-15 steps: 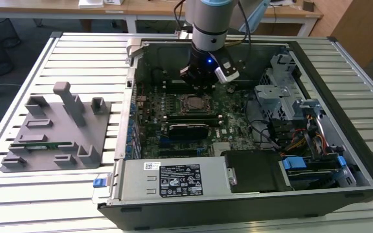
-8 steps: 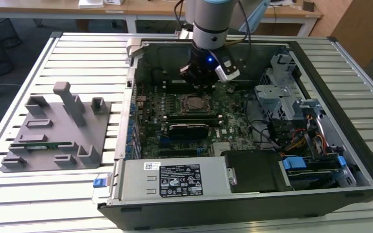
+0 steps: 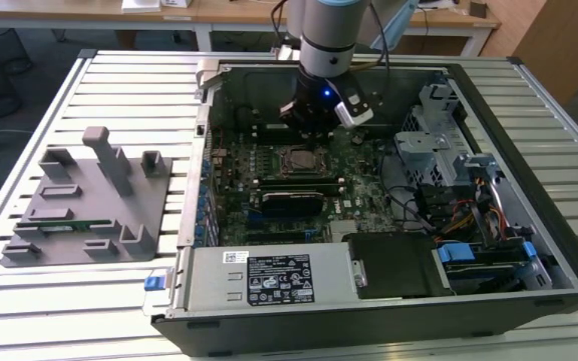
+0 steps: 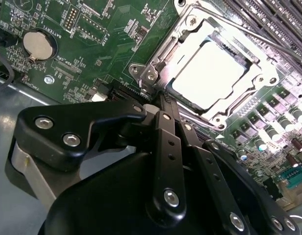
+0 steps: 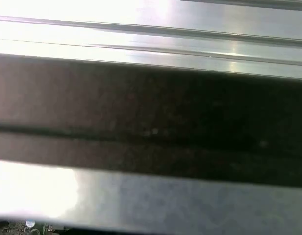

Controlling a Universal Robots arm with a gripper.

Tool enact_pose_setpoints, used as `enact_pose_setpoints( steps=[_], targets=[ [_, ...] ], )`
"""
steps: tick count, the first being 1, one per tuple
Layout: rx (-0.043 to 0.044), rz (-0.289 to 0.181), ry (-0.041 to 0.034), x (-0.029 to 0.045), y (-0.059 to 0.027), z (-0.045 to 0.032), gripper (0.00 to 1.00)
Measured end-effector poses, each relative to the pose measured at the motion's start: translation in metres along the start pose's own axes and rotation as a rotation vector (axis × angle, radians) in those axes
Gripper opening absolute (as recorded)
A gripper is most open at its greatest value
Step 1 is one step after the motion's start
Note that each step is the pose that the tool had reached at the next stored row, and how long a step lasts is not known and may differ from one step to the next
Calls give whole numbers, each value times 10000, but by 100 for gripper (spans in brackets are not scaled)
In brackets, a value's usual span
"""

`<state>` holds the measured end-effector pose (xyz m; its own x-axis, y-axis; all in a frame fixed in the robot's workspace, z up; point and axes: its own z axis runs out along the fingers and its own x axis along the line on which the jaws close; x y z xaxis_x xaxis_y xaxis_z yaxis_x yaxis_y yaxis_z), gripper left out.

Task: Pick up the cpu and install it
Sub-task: 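Install the first cpu locking lever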

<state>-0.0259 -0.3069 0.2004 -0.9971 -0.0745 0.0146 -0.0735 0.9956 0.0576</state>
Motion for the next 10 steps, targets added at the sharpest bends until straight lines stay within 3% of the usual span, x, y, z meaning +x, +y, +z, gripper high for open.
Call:
enact_pose_setpoints(
  steps=[10],
  targets=[
    [162, 8, 81, -19, -29, 31, 11]
  ],
)
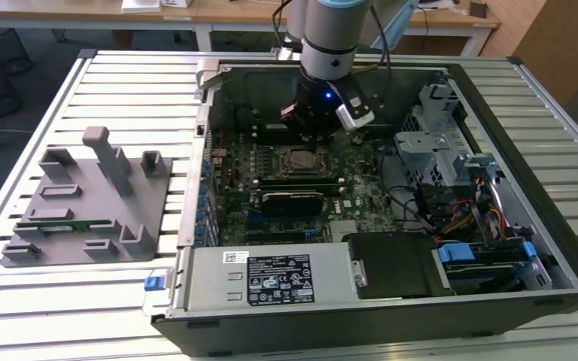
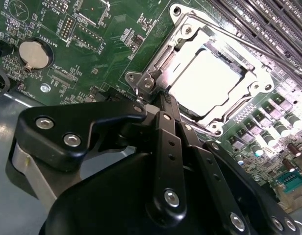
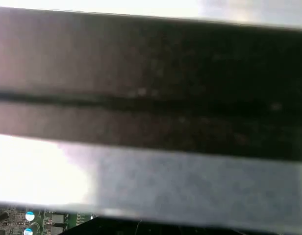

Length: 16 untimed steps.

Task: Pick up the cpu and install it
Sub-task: 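Install the first cpu locking lever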

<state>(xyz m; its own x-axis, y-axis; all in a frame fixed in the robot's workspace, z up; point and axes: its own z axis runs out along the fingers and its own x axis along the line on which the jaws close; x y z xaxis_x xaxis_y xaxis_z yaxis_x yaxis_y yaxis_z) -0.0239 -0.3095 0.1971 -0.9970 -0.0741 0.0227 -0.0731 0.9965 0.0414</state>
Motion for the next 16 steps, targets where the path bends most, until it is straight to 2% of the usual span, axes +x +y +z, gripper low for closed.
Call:
enact_pose_setpoints(
  steps=[5, 9, 13, 16],
  targets=[
    [-24, -1, 5, -10, 2, -4, 11],
    [-65, -2, 6, -7, 4, -70, 11],
    [-170, -6, -5, 30, 9, -127, 11],
    [-241, -10, -66, 87, 14, -138, 11]
  ],
)
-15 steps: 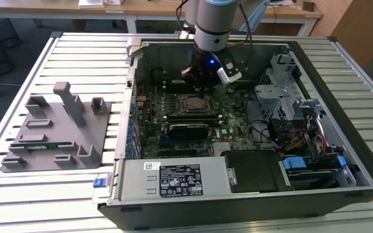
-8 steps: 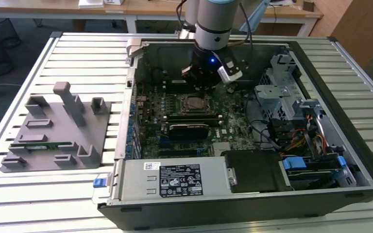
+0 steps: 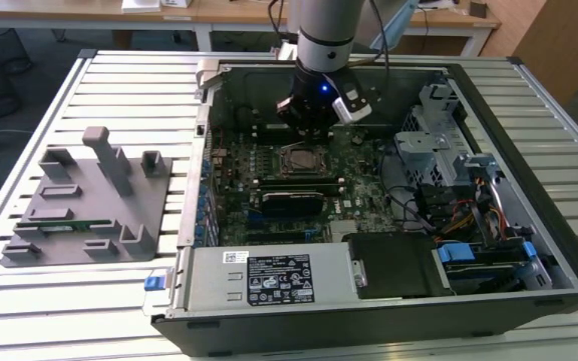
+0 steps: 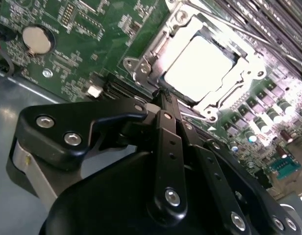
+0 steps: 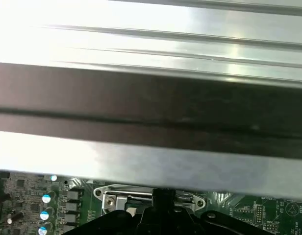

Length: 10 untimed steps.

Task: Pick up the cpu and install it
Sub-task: 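Install the first cpu locking lever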

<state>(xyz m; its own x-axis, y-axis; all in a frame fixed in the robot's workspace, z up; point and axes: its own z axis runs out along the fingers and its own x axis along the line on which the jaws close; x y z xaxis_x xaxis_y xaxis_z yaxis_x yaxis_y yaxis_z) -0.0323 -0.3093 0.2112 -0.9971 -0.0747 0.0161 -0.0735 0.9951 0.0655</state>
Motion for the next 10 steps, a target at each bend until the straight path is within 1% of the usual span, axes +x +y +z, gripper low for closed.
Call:
enact_pose_setpoints(
  steps=[3, 5, 7, 10],
  targets=[
    [-14, -10, -135, 65, 5, -1, 11],
    [-26, -16, -239, 96, 7, -1, 11],
    [-35, -26, -335, 118, 9, -3, 11],
    [-36, -43, -447, 135, 11, -22, 11]
  ],
)
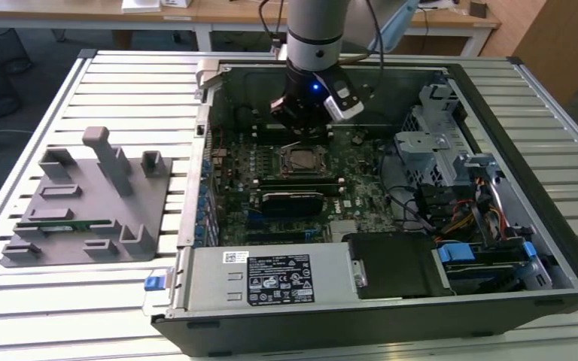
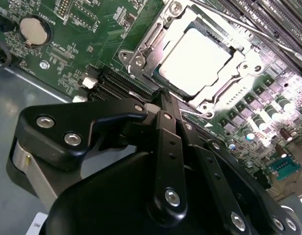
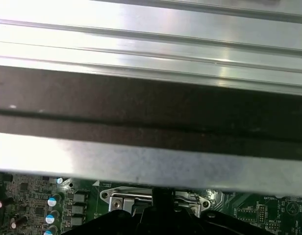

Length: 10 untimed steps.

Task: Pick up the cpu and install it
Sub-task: 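Install the first cpu locking lever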

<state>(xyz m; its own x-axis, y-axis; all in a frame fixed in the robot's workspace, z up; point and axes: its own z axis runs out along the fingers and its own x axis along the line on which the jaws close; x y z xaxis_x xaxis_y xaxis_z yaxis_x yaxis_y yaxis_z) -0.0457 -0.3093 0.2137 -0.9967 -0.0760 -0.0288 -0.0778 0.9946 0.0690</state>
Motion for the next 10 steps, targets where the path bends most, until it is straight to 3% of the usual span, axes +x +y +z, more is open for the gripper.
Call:
enact_pose_setpoints(
  steps=[4, 10],
  targets=[
    [4, -8, -92, 4, 7, -34, 11],
    [9, -11, -124, 38, 12, -43, 11]
  ],
)
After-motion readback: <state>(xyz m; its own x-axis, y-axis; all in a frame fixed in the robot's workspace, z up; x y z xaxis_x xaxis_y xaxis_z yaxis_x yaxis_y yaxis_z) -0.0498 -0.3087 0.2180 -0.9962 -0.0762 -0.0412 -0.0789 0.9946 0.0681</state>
